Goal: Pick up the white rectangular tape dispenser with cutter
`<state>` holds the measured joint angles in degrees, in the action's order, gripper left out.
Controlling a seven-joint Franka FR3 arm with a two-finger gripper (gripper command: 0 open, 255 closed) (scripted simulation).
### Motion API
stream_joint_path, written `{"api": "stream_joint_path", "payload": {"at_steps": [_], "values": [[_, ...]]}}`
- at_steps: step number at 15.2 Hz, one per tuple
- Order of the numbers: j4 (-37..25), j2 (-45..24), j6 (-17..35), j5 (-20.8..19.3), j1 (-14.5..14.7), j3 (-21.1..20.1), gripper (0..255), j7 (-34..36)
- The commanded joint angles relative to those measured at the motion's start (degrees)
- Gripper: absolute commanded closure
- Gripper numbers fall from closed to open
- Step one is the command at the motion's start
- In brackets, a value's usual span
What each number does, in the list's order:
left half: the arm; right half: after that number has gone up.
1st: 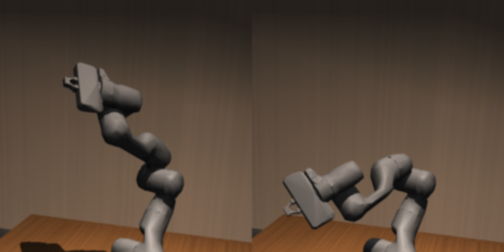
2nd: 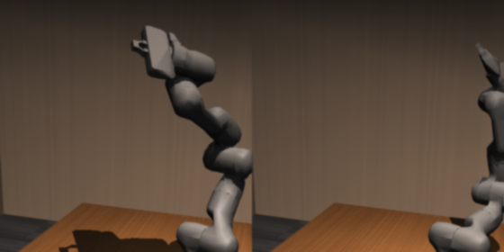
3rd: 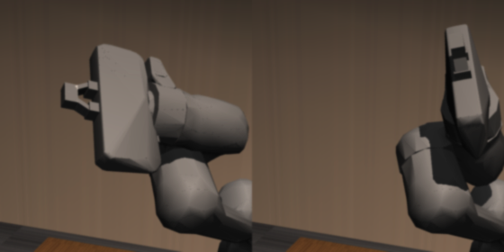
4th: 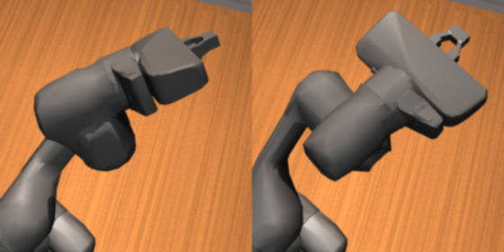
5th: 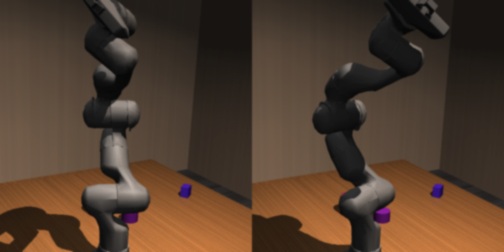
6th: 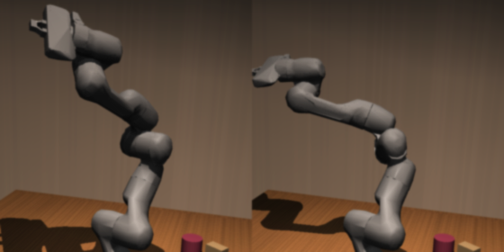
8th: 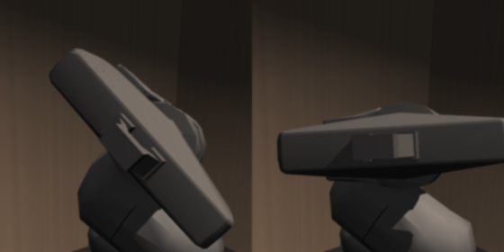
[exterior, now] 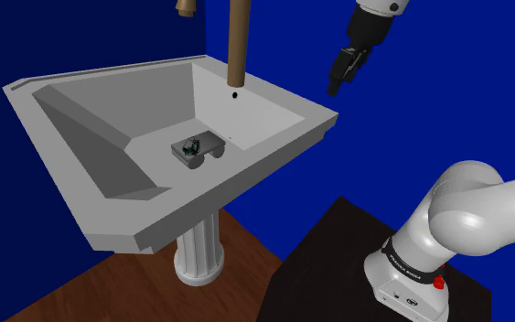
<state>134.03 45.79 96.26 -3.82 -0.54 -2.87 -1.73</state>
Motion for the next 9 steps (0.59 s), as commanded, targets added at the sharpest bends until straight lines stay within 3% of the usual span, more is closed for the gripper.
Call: {"api": "stream_joint_path", "payload": {"at_steps": [1,9], "values": [[0.00,0.00,0.00,0.00,0.00,0.00,0,0.00],[-1.95,-13.21,10.67,2.94,0.92,-5.24,0,7.30]]}}
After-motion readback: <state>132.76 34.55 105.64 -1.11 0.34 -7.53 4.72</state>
